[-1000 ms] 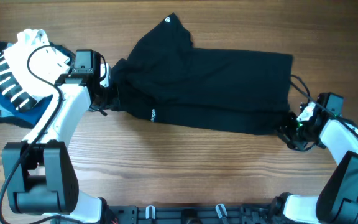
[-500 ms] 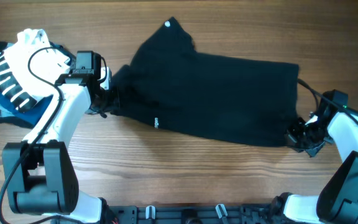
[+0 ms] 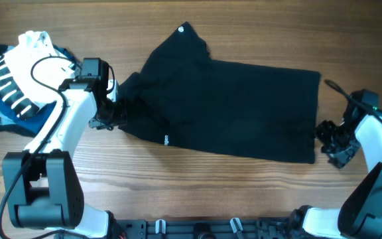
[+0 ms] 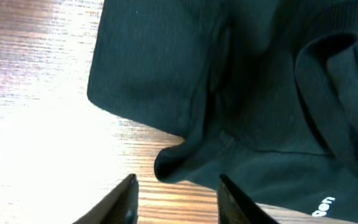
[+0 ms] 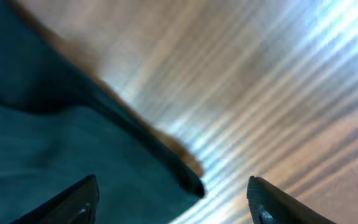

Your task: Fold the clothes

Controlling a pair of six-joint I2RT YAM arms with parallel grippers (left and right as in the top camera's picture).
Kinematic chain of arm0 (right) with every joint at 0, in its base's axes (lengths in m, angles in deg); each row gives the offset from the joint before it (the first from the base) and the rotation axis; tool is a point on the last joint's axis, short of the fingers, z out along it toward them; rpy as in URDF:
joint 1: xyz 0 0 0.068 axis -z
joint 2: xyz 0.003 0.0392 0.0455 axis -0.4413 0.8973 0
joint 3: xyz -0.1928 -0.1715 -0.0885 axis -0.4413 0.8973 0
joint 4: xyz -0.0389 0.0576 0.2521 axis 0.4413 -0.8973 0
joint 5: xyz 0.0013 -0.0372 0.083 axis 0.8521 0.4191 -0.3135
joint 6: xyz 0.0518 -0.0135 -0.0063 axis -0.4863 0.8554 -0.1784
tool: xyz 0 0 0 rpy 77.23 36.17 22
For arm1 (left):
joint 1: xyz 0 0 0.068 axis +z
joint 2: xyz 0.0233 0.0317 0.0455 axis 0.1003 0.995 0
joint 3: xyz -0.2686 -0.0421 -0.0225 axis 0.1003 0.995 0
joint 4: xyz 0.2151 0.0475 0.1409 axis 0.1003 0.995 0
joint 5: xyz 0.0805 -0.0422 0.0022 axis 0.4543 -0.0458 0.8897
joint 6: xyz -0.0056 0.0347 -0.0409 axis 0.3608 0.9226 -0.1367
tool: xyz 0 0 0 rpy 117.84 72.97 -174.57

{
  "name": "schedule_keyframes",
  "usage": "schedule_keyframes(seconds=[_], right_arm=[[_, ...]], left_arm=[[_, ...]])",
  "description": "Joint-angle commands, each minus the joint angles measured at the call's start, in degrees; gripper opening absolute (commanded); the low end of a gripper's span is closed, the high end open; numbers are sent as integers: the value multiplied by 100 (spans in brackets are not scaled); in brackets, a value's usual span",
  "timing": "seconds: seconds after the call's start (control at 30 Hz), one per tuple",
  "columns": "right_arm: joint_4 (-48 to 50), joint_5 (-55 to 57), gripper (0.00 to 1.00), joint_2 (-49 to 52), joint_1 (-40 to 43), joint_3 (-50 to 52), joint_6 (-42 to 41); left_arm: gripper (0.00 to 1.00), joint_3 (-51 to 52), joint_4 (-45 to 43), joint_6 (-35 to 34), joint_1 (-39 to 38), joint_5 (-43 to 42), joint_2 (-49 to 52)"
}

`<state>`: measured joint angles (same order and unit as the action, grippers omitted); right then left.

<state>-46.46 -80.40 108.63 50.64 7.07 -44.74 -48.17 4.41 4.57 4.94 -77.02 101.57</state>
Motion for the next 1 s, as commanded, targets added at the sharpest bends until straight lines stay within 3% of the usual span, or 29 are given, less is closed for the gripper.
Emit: schedule_keyframes(seconds=[0.0, 0.17, 0.47, 0.77, 0.97], right_arm=[[-9, -595, 77, 31, 17, -461, 374], [57, -1110, 77, 33, 17, -640, 542], [79, -1126, 78, 33, 17, -638, 549], [79, -1126, 78, 33, 17, -638, 549], [140, -1126, 78, 33, 17, -638, 546]], left_arm=[[31, -540, 175, -4, 4, -470, -249], [33, -730, -7, -7, -186, -1825, -378], [47, -496, -323, -4, -1309, -1749, 103], [46, -496, -411, -4, -1784, -1609, 994], [39, -496, -544, -4, -1784, -1606, 1119]])
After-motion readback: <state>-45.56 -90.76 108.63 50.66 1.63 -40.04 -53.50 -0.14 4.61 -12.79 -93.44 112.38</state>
